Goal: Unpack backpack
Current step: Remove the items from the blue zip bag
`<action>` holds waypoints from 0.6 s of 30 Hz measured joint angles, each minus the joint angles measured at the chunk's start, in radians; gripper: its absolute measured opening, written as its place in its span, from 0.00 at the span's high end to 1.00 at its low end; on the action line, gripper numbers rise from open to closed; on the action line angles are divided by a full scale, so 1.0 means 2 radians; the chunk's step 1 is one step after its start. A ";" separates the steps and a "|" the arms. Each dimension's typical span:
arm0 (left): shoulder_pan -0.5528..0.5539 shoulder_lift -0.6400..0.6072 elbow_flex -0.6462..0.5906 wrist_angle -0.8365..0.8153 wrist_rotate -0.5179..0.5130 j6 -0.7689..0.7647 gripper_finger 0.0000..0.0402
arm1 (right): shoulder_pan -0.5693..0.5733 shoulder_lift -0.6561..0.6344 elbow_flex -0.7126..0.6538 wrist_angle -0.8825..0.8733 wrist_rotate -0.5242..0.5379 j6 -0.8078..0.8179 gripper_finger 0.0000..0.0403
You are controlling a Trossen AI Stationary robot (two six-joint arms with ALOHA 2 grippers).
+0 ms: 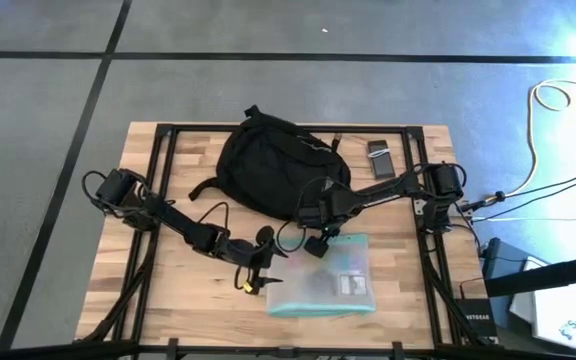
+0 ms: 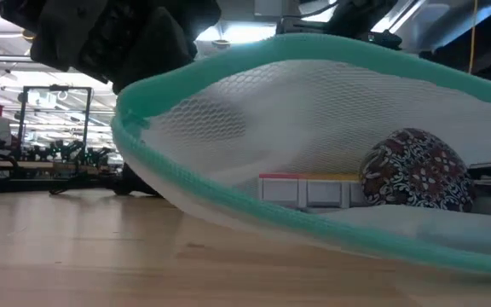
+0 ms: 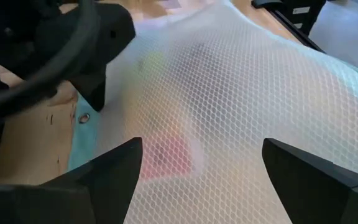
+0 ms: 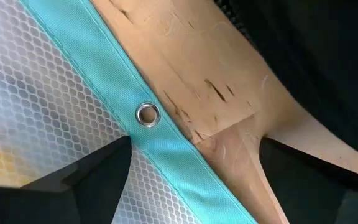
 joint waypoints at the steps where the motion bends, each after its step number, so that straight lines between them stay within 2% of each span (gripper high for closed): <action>1: 0.000 0.000 0.000 -0.002 0.000 0.000 0.21 | 0.000 0.000 -0.002 0.002 0.000 -0.001 0.20; 18: -0.003 0.000 0.000 -0.004 -0.004 0.000 0.21 | 0.047 0.001 -0.003 0.012 0.092 -0.040 0.63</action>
